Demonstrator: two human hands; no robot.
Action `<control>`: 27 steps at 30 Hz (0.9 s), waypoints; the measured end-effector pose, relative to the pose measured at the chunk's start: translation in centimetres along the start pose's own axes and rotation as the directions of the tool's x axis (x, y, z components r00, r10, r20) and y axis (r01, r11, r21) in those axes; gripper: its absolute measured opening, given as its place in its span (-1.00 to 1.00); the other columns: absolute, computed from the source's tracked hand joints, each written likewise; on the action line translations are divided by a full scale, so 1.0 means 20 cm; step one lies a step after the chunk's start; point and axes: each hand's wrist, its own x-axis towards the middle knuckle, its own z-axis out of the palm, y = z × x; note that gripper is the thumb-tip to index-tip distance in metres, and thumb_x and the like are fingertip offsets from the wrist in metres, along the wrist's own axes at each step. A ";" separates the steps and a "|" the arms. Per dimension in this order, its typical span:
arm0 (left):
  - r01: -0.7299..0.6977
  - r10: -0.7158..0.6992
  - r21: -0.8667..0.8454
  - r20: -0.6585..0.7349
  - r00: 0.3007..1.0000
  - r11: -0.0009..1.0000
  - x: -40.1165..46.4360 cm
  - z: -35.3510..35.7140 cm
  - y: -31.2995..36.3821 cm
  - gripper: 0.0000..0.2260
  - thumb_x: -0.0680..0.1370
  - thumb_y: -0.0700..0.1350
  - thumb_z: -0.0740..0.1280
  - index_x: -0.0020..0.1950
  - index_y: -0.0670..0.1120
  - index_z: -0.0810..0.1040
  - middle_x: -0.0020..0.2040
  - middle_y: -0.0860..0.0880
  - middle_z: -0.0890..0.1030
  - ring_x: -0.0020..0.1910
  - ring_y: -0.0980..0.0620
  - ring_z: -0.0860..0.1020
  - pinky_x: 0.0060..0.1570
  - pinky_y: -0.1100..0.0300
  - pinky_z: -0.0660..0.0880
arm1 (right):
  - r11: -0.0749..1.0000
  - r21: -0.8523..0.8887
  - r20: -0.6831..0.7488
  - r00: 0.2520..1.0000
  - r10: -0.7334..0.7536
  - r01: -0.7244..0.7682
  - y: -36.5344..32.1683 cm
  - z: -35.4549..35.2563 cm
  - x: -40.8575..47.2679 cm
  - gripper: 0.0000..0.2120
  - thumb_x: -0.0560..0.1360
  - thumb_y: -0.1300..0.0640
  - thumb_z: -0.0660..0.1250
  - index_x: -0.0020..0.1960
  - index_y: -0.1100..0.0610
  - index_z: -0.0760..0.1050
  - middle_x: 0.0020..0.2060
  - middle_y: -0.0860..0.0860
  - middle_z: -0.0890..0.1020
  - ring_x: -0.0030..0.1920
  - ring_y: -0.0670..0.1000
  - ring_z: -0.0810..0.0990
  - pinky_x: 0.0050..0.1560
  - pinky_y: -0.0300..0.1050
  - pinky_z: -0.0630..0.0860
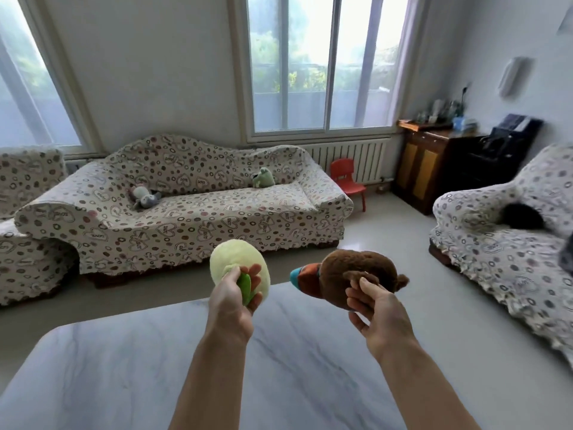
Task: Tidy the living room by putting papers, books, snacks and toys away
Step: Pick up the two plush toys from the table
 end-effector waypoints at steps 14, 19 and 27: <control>0.025 -0.090 0.222 0.288 0.954 0.975 0.04 0.20 0.03 -0.87 0.65 -0.06 0.15 -0.04 0.01 0.46 -0.21 0.03 0.71 -0.11 0.08 0.58 -0.20 0.15 0.39 | 0.981 0.173 -0.183 0.981 -0.057 0.090 -0.08 -0.11 -0.02 -0.88 0.51 0.15 0.33 -0.02 0.15 0.60 -0.20 0.05 0.67 -0.09 0.01 0.59 -0.07 -0.05 0.45; 0.017 -0.127 0.291 0.364 0.923 0.957 -0.02 0.38 -0.10 -0.88 0.66 -0.08 0.15 0.03 0.00 0.47 -0.10 -0.03 0.69 -0.07 0.04 0.57 -0.17 0.13 0.41 | 0.964 0.219 -0.264 0.960 -0.089 0.149 -0.15 -0.32 -0.06 -0.89 0.51 0.14 0.33 -0.13 0.12 0.62 -0.21 0.05 0.66 -0.11 0.00 0.58 -0.11 -0.08 0.44; 0.021 -0.230 0.381 0.513 0.827 0.924 -0.23 0.84 -0.55 -0.87 0.66 -0.09 0.13 0.08 -0.03 0.46 -0.12 -0.02 0.69 -0.03 0.02 0.56 -0.13 0.12 0.41 | 0.919 0.294 -0.434 0.893 -0.116 0.262 -0.32 -0.96 -0.08 -0.87 0.51 0.14 0.33 -0.16 0.12 0.63 -0.22 0.04 0.65 -0.15 -0.01 0.56 -0.14 -0.10 0.44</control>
